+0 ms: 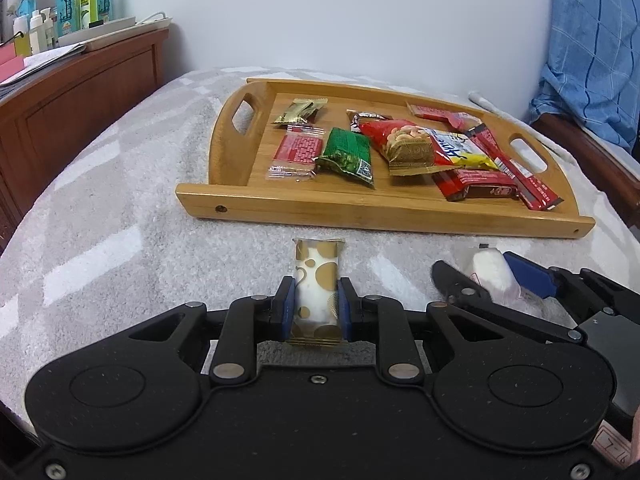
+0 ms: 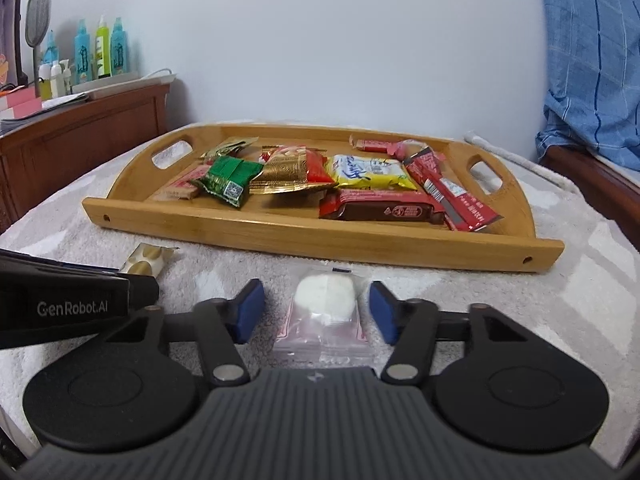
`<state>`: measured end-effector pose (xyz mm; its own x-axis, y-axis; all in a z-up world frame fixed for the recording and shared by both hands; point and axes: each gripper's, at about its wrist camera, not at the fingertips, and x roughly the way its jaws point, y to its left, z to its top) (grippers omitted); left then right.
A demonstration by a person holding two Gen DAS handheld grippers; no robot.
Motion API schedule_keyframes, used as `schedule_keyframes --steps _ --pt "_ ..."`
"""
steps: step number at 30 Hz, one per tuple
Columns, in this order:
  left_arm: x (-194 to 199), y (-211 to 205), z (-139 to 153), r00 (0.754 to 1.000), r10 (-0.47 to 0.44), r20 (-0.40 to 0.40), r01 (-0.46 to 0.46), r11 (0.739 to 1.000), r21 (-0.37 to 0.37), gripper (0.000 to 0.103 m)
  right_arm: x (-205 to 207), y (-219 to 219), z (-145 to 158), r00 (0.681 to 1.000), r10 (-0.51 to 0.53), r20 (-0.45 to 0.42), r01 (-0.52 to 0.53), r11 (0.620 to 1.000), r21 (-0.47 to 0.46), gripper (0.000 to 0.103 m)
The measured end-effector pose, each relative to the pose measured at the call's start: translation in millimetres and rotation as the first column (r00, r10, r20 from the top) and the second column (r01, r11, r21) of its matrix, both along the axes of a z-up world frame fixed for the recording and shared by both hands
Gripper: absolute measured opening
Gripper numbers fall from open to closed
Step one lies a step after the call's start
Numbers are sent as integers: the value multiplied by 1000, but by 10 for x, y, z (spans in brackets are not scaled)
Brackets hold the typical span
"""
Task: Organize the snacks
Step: 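Grasp the gold-spotted bar with the left tool while the right tool grasps the white-wrapped cake, then carry the gold-spotted bar with the left tool while the right tool carries the white cake over the tray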
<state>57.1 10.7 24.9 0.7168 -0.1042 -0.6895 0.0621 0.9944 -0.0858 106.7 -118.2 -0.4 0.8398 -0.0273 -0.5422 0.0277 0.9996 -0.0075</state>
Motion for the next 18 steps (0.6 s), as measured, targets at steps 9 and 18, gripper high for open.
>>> schedule_keyframes --steps 9,18 --pt "-89 16 112 1000 11 17 -10 999 -41 21 -117 -57 136 999 16 36 -18 999 30 38" --pt "-110 0 393 998 6 64 -3 999 -44 21 -208 -126 342 989 8 148 -11 1000 17 38"
